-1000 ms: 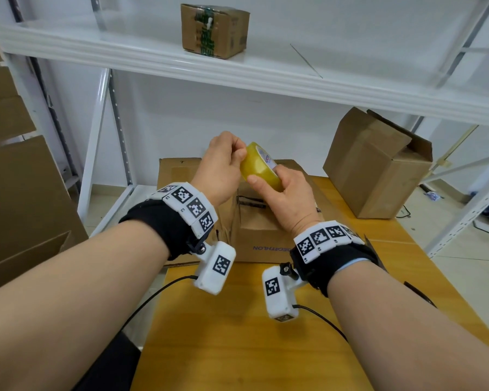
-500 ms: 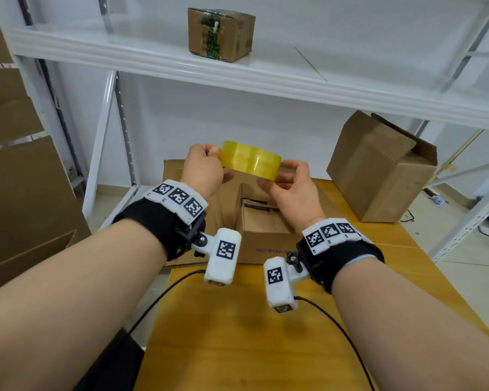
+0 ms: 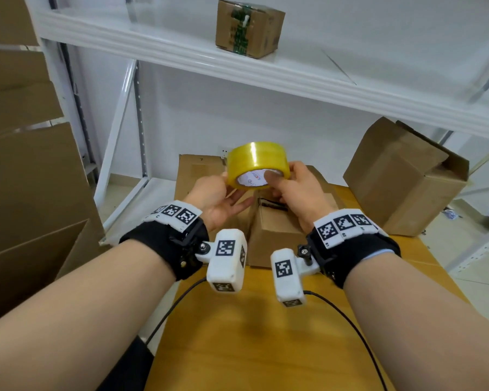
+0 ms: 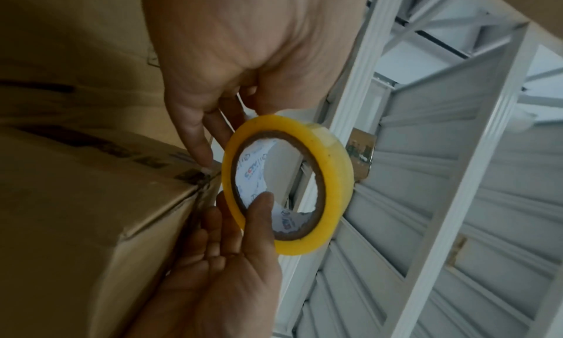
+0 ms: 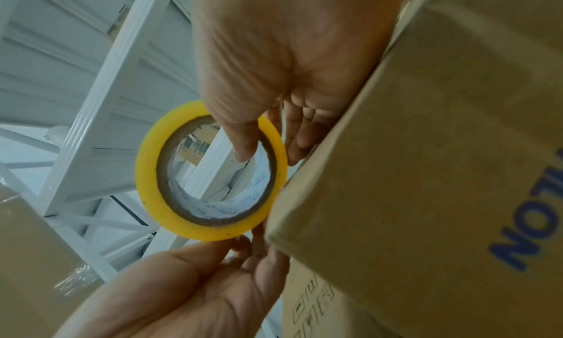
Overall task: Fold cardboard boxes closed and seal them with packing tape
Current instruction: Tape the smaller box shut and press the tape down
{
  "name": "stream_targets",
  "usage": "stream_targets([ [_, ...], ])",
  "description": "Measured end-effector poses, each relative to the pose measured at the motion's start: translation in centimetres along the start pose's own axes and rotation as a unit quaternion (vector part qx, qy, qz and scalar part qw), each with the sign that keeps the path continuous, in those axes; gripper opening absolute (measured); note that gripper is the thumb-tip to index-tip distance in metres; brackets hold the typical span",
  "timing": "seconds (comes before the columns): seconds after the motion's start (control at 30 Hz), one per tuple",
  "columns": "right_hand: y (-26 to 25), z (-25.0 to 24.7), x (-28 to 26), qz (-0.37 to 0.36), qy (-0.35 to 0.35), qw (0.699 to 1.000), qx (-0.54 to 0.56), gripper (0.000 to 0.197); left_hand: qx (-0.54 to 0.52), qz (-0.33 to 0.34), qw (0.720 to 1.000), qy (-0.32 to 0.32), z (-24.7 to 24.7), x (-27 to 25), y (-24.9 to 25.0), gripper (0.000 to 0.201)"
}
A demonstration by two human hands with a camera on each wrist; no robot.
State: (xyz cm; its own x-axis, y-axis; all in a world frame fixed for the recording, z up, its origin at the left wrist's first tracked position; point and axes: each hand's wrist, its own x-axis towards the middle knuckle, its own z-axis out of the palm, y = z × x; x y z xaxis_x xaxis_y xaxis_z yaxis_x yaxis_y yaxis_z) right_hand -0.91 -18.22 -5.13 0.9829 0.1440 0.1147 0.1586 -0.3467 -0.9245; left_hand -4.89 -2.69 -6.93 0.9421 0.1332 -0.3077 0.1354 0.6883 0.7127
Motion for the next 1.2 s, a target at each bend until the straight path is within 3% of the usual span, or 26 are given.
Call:
stream_targets([
  [0.1,0.0,0.7,0.3,0.016,0.0,0.999,0.038,0.023,-0.026,-0.015,0.999,-0.022,-0.4,0.3,-0.1,0.031],
  [0.3,0.7,1.8,0.5,0.043,-0.013,0.99,0.13,0.013,-0.029,-0.008,0.998,-0.05,-0.9,0.6,-0.4,0.023],
  [0.53,0.6,2.0,0.3,0.025,-0.046,0.987,0.15,0.04,-0.053,-0.023,0.998,-0.038,-1.0,1.1,-0.9,0.025],
  [0.73,0.6,1.9,0.0,0.013,-0.013,0.981,0.192,0.018,-0.032,-0.002,0.999,-0.031,-0.6,0.3,-1.6,0.017],
  [1.03,0.3,2.0,-0.4,0.04,0.0,0.978,0.204,0.043,-0.011,0.039,0.999,-0.016,0.2,-1.4,-2.6,0.025],
  [1.2,0.8,1.3,-0.7,0.016,-0.085,0.972,0.217,0.045,-0.035,0.032,0.999,0.003,-0.3,-2.0,-2.5,0.022],
])
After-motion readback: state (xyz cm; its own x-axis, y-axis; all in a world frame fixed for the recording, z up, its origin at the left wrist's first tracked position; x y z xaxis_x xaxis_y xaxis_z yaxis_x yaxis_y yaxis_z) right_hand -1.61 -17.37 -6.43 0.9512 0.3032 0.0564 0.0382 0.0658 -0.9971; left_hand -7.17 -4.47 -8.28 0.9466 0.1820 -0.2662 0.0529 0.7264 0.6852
